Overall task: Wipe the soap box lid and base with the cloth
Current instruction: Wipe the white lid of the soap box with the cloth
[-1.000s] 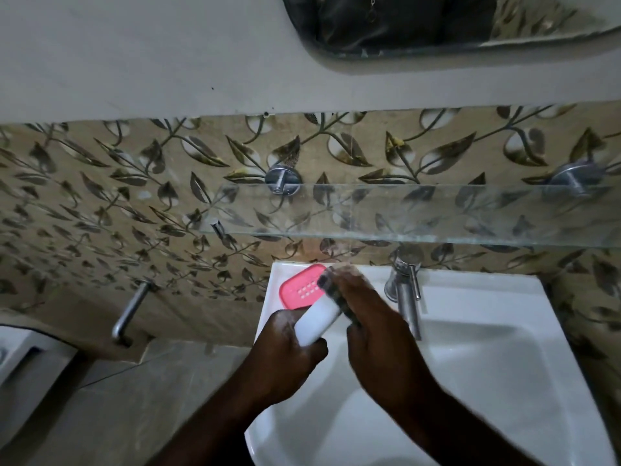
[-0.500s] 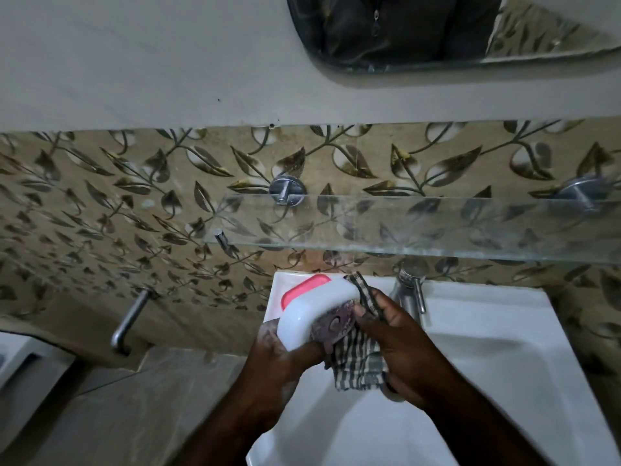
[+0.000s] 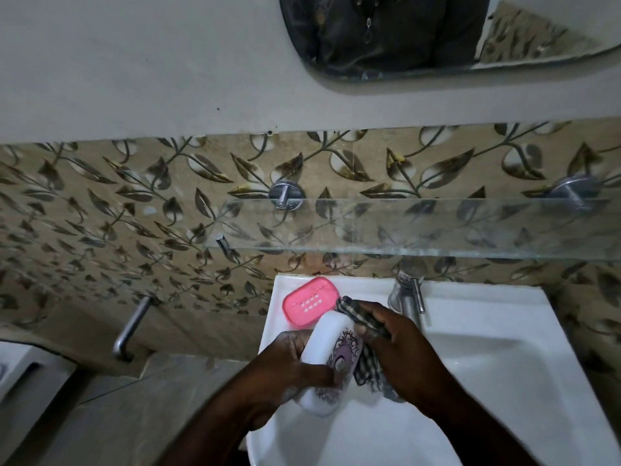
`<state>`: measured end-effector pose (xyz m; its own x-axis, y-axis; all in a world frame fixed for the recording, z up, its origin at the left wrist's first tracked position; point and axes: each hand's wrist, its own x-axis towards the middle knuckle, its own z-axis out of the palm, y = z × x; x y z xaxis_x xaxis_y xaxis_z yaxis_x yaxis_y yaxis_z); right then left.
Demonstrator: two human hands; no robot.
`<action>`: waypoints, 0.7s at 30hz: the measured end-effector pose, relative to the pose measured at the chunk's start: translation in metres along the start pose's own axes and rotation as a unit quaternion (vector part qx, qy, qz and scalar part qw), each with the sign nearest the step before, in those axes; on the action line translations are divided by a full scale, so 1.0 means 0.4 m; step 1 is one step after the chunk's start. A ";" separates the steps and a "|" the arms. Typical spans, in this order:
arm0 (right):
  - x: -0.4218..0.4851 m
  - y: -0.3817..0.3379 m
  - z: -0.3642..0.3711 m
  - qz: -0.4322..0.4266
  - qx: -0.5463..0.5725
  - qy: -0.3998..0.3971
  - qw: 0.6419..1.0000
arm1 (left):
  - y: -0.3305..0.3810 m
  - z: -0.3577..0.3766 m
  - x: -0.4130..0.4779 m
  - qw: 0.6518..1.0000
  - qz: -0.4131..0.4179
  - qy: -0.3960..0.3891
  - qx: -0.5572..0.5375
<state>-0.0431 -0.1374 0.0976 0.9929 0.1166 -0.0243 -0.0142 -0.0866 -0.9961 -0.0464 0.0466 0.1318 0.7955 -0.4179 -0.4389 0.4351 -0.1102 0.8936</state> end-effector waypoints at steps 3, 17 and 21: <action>-0.011 0.005 -0.018 -0.041 -0.051 0.028 0.997 | -0.013 0.013 0.012 0.995 0.003 0.055 0.078; -0.078 -0.014 0.060 -0.127 -0.265 0.097 0.951 | -0.052 0.088 0.033 0.926 0.198 0.214 0.240; -0.099 -0.007 0.081 -0.195 -0.327 0.060 0.923 | -0.062 0.078 0.028 0.922 0.219 0.216 0.233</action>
<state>-0.0861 -0.1097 0.0986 0.9140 0.1587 0.3733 0.3823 -0.6449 -0.6618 -0.0615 0.0163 0.1078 0.9895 -0.1275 0.0677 -0.1171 -0.4340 0.8933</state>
